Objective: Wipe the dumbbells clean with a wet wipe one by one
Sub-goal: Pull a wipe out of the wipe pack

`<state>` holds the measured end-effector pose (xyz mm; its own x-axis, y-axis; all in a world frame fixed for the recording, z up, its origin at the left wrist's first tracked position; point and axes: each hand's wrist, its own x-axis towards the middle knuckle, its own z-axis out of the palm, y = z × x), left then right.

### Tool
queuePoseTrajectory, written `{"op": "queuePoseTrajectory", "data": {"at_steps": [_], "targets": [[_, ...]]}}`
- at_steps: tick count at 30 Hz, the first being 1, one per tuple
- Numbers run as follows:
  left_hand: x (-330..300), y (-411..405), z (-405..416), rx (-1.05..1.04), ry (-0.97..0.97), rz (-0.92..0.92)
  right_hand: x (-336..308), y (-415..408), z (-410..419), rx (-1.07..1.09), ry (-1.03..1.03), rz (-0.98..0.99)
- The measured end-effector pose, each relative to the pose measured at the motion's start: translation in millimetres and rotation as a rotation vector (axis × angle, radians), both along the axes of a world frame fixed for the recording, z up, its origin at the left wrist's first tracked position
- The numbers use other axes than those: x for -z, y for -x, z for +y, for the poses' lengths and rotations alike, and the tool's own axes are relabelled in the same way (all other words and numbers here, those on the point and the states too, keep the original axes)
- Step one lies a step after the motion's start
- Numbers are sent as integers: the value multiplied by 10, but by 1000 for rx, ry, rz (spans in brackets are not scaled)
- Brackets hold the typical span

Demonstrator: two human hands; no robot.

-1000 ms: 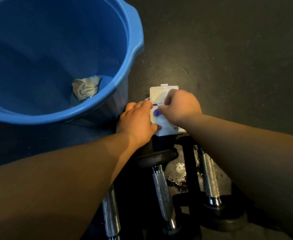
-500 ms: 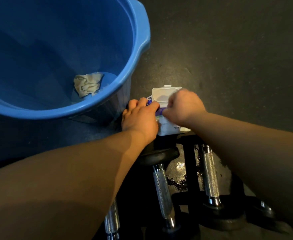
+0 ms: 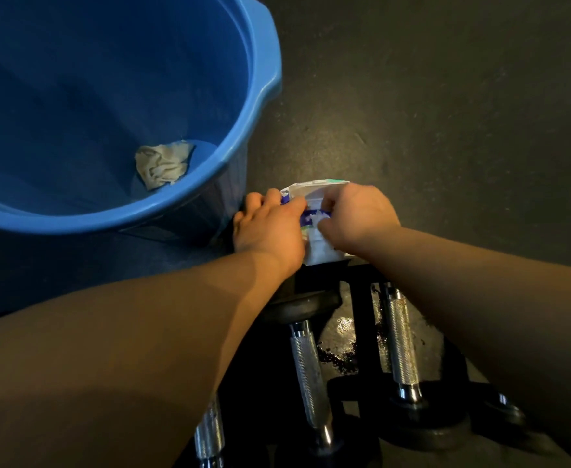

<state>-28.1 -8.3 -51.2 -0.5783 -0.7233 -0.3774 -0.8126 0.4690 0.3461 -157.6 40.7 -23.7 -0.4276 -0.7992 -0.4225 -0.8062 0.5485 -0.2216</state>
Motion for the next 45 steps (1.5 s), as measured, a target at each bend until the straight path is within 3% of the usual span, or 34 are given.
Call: {"op": "queuePoseTrajectory", "data": {"at_steps": [4, 7, 11, 20, 30, 33, 36, 40, 45], "targets": [[-21, 24, -8, 14, -27, -31, 32, -59, -37, -135, -17, 17], [-16, 26, 2, 7, -23, -24, 75, -9, -23, -148, 24, 123], [-13, 53, 15, -22, -46, -20, 42, 44, 16, -123, 74, 113], [-18, 195, 130, -104, 16, -50, -65, 179, -4, 308, 360, -328], [-71, 175, 81, -100, -44, -53, -244, 256, 118, 441, 469, -514], [-176, 142, 70, -172, -73, 23, -387, 322, 180, 596, 541, -617], [-334, 125, 49, -274, 47, 199, -523, 402, 245, 757, 609, -753], [-451, 194, 12, -85, 143, 362, -670, 469, 308, 879, 668, -792], [-315, 423, 47, -77, 211, 164, -710, 444, 382, 918, 683, -778]]}}
